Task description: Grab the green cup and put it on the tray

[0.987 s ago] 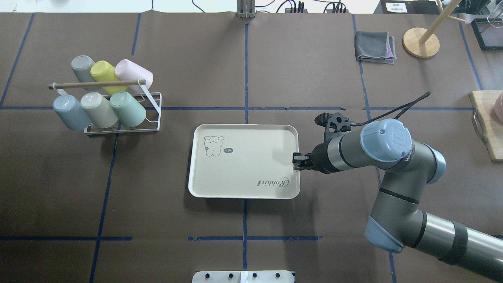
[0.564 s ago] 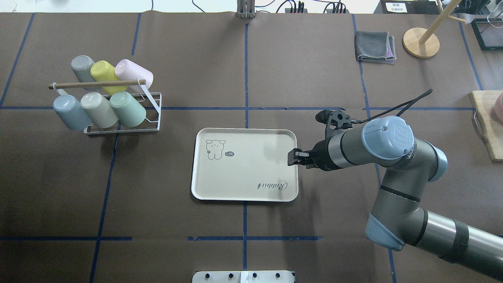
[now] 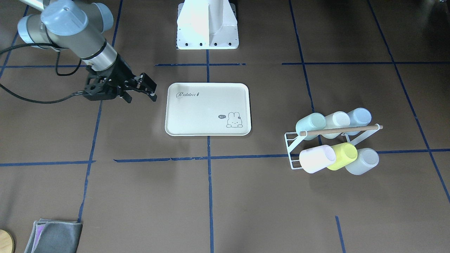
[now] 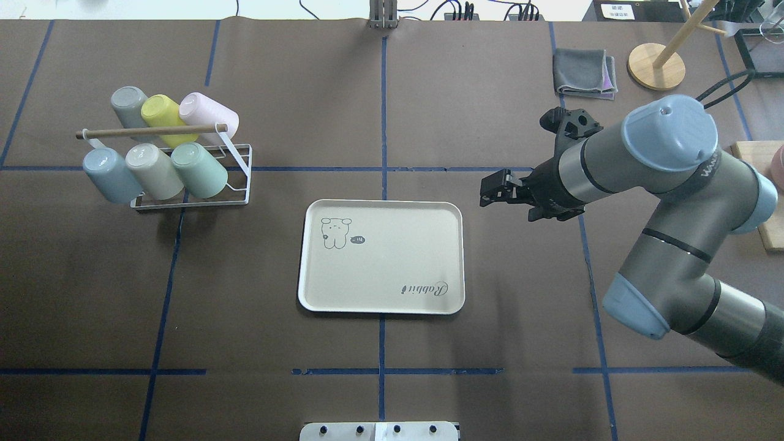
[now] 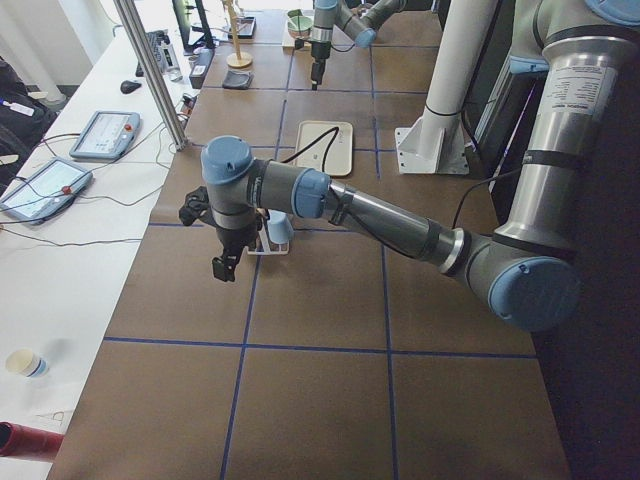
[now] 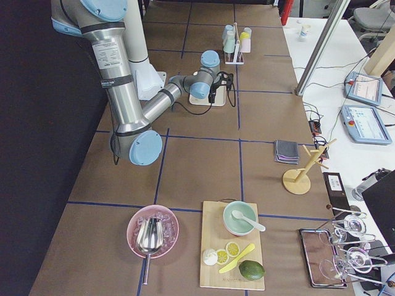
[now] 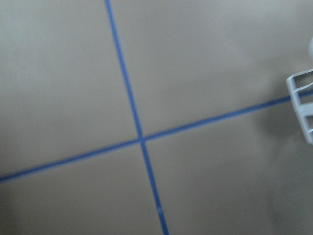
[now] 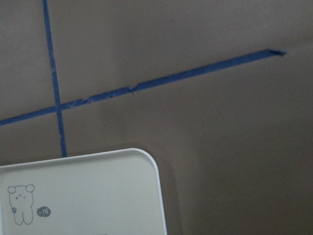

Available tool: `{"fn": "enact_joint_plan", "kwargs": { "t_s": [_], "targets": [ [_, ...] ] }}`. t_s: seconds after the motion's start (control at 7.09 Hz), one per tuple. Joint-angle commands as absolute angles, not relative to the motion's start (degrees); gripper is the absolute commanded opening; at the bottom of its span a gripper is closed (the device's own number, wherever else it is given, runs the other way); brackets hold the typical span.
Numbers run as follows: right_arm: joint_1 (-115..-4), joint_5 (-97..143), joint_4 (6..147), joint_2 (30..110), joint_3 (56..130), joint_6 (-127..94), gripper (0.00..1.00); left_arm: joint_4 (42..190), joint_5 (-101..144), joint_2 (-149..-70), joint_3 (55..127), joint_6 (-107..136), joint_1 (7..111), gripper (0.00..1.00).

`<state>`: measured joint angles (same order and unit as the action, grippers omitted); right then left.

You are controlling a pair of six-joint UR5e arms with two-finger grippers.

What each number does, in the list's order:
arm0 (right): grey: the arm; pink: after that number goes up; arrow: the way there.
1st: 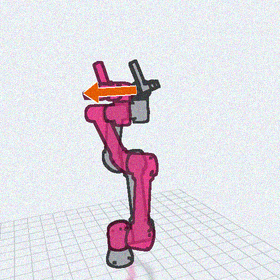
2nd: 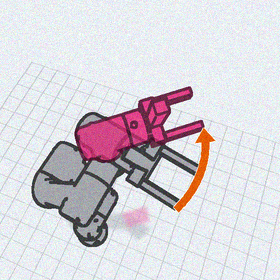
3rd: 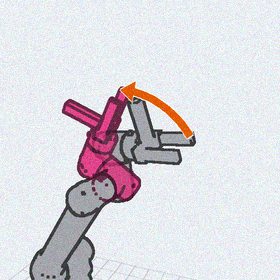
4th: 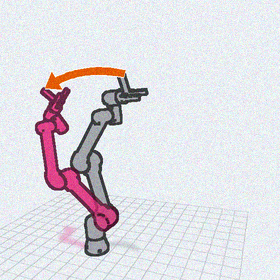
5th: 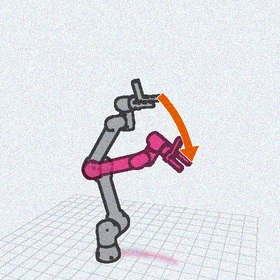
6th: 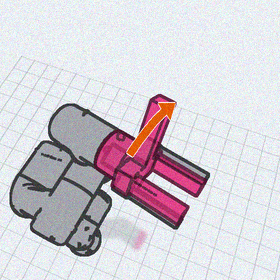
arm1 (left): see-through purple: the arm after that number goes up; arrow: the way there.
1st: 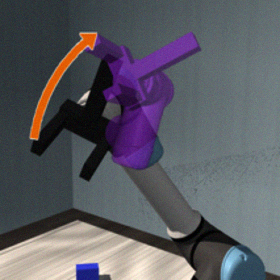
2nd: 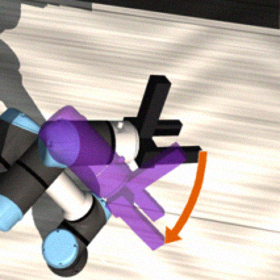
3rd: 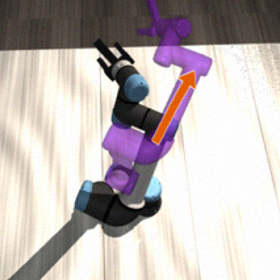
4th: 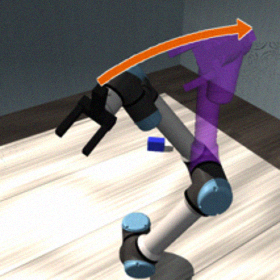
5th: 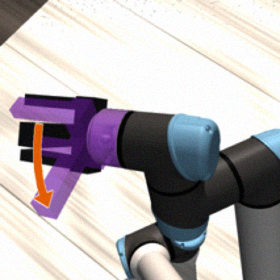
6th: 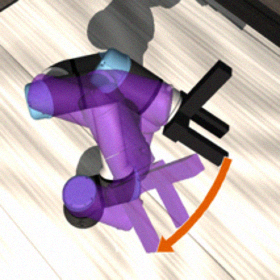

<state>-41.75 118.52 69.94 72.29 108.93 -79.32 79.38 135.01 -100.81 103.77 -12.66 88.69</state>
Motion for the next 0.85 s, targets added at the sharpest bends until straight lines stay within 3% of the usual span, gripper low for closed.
{"fn": "enact_joint_plan", "kwargs": {
  "t_s": [0.0, 0.28, 0.71],
  "targets": [
    [-48.66, 120.83, 79.59, 72.6, 111.7, -72.91, 1.0, 79.28, 127.07, -103.69, 112.37, -13.09, 81.96, 1.0],
    [-53.42, 121.11, 89.34, 72.77, 113.37, -60.8, 1.0, 79.19, 112.9, -102.66, 122.04, -13.79, 74.22, 1.0],
    [-58.43, 121.38, 90.53, 76.71, 113.2, -50.23, 1.0, 70.42, 93.06, -102.57, 133.38, -29.66, 64.02, 1.0]
  ]
}}
